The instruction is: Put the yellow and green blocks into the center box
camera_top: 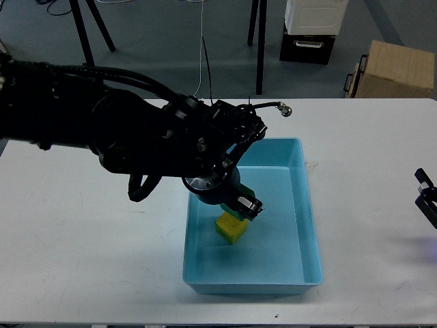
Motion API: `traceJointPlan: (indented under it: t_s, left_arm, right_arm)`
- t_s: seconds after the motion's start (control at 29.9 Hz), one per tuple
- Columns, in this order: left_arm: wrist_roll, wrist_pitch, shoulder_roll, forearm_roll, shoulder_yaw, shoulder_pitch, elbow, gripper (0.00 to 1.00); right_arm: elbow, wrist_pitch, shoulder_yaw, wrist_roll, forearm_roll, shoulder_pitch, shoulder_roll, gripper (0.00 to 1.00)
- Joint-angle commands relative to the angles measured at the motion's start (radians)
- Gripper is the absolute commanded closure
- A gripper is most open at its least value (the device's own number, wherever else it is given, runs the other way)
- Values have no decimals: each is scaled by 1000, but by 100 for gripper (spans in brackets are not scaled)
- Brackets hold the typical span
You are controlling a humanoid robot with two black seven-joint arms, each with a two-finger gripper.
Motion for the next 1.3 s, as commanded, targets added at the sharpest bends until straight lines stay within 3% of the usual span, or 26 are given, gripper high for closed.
traceJointPlan:
  t_s: [0.0, 0.03, 0.1, 0.4, 0.6, 0.8, 1.0, 1.1, 1.17, 1.27]
  left_arm:
    - [-44, 0, 0, 0, 11, -5, 4, 36]
    - [-46, 0, 0, 0, 11, -5, 4, 27]
    - [-46, 0, 0, -2, 12, -6, 6, 0]
    - [-54, 0, 0, -5, -49, -5, 109, 0]
    - [-60, 0, 182, -80, -277, 90, 179, 0]
    - [-44, 0, 347, -104, -827, 369, 317, 0]
    - [-44, 0, 341, -107, -1312, 636, 403, 0]
    - [-38, 0, 316, -103, -1577, 782, 425, 0]
    - [-2, 0, 264, -103, -1824, 872, 449, 0]
    - [96, 0, 213, -104, -2125, 981, 439, 0]
  right_arm:
    - [2, 0, 0, 0, 0, -3, 0, 1]
    - [2, 0, 0, 0, 0, -3, 0, 1]
    - [2, 0, 1, 0, 0, -3, 0, 1]
    - [2, 0, 0, 0, 0, -3, 0, 1]
    - [0, 0, 1, 0, 0, -1, 0, 1]
    - [-1, 0, 1, -2, 0, 6, 0, 1]
    - [-1, 0, 1, 1, 0, 15, 15, 1]
    - [-8, 0, 12, 35, 6, 15, 26, 1]
    - [-9, 0, 15, 83, 7, 17, 55, 1]
    - [-5, 0, 15, 124, 9, 15, 75, 1]
